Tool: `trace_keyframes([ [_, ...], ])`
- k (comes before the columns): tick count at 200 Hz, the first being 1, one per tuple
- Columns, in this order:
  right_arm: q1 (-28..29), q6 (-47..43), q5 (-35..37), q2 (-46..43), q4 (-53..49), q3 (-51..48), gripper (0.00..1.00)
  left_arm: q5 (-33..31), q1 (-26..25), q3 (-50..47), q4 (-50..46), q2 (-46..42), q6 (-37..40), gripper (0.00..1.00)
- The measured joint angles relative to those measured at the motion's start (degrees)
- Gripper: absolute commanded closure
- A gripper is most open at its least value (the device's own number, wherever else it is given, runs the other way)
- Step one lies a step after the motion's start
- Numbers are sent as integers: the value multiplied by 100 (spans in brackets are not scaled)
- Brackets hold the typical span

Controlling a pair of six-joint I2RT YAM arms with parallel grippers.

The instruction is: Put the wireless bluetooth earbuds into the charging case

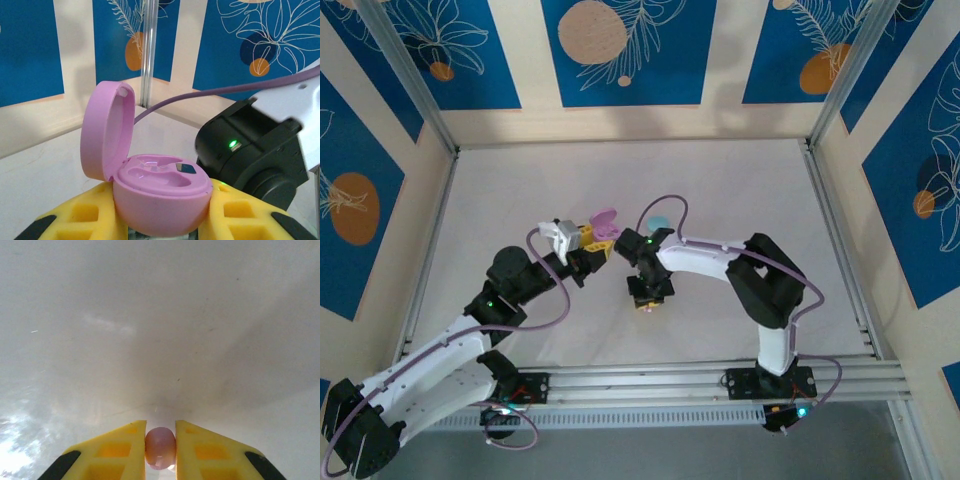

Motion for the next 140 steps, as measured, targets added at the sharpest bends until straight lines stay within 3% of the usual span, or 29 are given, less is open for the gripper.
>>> trace_keyframes([
  [34, -713, -44, -852, -1384, 424, -389, 81, -35, 0, -2, 28, 13, 2, 78],
  [67, -1945, -22, -2632, -2557, 1095, -520, 81, -33, 0, -9, 162, 142, 42, 78],
  [102, -2743, 94, -4680, -2865, 1711, -531, 81, -33, 0, -83, 382, 306, 92, 78],
  [140, -2911, 269, -6271, -2813, 2127, -501, 81, 90, 0, -197, 686, 501, 317, 78],
])
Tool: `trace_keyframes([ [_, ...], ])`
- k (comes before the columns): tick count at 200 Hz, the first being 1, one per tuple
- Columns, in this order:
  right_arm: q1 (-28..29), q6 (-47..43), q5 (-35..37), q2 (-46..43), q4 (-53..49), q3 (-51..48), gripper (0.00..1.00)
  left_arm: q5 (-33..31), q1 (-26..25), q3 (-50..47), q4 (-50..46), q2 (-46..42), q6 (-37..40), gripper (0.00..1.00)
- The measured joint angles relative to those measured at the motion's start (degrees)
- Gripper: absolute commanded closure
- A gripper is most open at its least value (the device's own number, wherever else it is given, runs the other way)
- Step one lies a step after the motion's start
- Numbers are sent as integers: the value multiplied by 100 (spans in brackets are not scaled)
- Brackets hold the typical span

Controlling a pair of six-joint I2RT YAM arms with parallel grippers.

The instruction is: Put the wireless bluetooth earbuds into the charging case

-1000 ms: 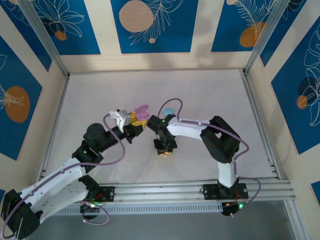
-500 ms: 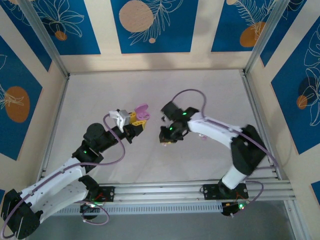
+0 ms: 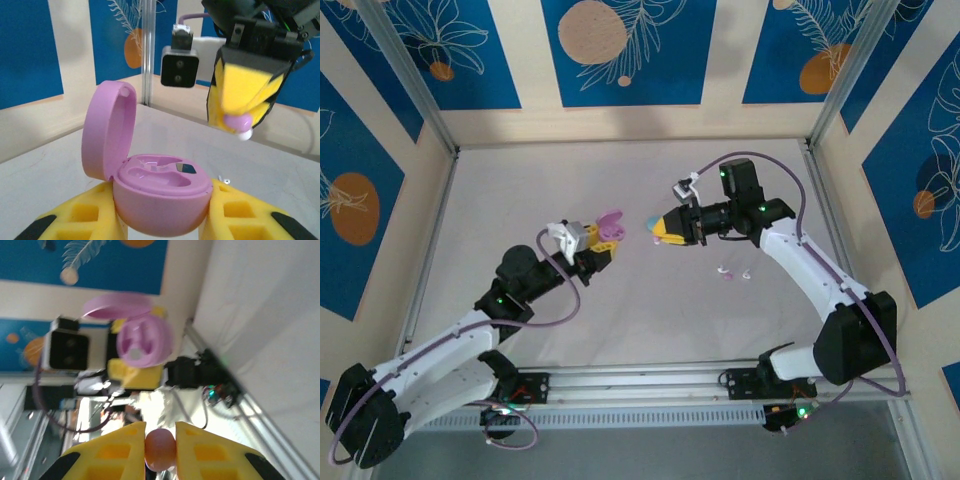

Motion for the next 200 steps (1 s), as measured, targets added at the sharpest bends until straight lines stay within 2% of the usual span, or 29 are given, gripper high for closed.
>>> trace_keyframes([
  [36, 68, 129, -660, 157, 170, 275, 81, 243, 0, -42, 273, 166, 240, 78],
  [90, 138, 385, -922, 282, 446, 372, 80, 433, -2, -48, 592, 330, 417, 79],
  [200, 562, 240, 295, 376, 444, 562, 80, 721, -20, -52, 876, 426, 387, 79],
])
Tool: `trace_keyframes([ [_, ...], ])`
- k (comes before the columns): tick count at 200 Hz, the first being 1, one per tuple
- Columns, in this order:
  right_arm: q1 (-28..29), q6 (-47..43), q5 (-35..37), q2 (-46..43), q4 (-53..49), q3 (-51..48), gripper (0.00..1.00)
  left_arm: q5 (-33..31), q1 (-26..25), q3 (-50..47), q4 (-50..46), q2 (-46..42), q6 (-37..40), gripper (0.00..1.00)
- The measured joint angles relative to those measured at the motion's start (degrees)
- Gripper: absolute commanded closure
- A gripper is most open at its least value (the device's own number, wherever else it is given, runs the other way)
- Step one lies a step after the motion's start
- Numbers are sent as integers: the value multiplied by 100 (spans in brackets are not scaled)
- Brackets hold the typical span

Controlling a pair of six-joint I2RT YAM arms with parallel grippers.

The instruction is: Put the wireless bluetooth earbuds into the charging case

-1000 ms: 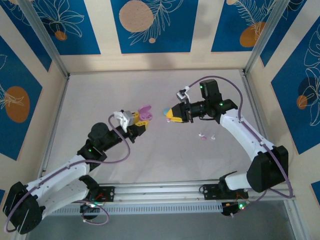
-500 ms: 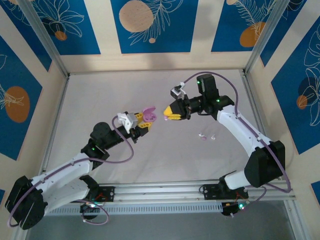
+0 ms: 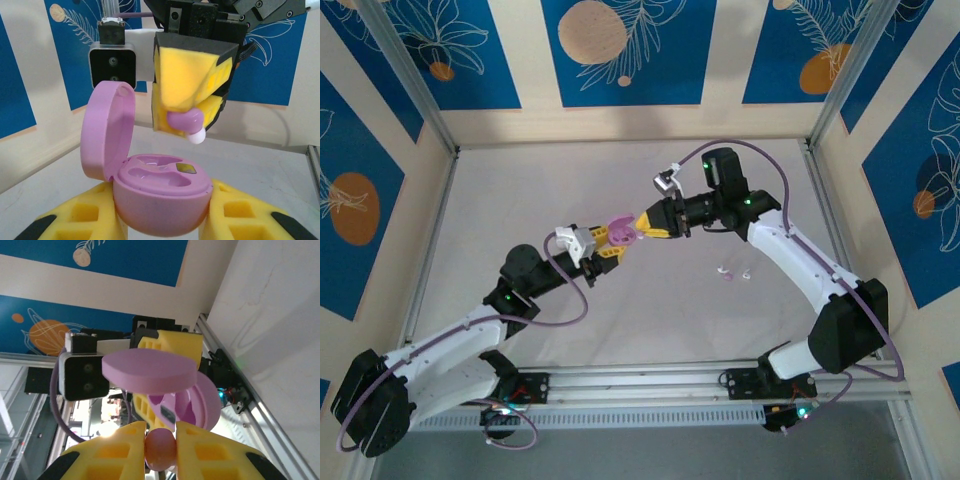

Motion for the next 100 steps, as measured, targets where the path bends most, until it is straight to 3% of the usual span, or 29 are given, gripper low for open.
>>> trace_keyframes([
  [100, 254, -146, 715, 0, 101, 66, 80, 90, -9, 22, 35, 118, -216, 79],
])
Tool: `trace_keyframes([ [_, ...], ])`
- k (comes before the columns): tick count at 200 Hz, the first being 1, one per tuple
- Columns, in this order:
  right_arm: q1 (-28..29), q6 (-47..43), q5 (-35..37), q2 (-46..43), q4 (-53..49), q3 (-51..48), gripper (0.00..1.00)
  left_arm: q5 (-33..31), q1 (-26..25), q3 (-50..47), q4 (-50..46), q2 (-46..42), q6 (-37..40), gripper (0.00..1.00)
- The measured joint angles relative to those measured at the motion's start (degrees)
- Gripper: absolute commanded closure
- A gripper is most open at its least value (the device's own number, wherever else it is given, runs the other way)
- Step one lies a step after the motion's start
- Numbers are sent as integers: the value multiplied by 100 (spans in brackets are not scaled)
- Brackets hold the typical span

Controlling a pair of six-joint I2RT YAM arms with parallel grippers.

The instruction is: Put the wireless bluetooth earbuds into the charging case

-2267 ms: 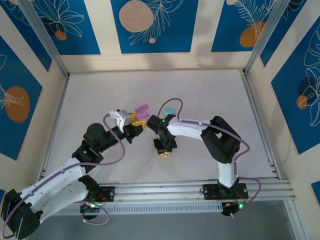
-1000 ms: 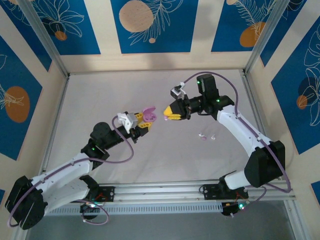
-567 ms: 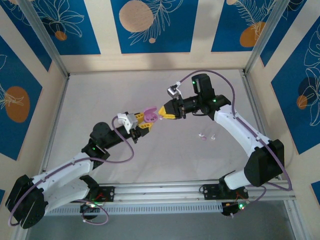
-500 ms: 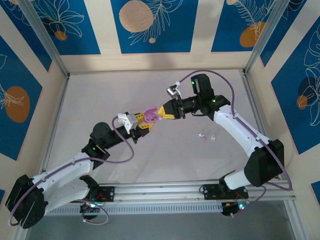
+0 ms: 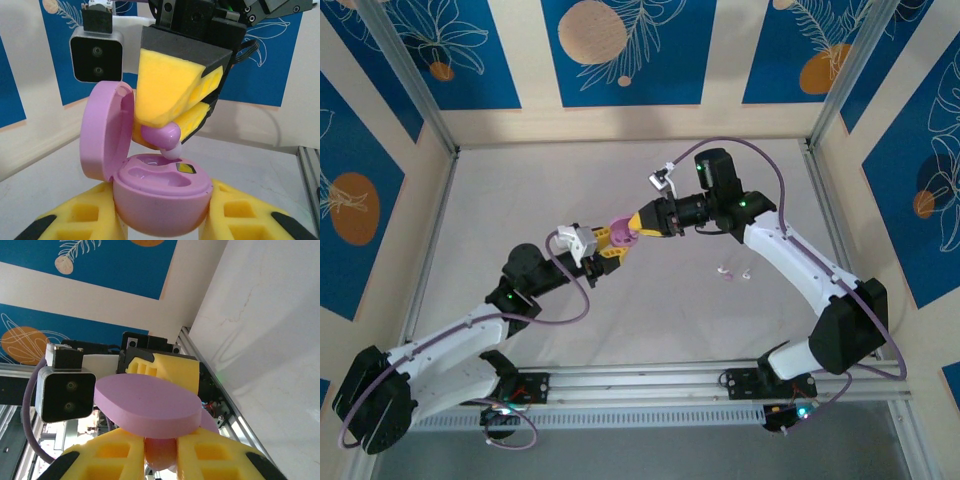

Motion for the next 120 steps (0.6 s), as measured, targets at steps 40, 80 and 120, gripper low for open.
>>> trace_keyframes([
  [40, 68, -107, 168, 0, -9, 4, 80, -15, 2, 2, 42, 20, -125, 79],
  [80, 85, -396, 280, 0, -153, 96, 76, -39, 2, 0, 168, 74, -308, 79],
  [120, 118, -678, 442, 0, -463, 267, 73, -31, 2, 0, 258, 136, -389, 79],
])
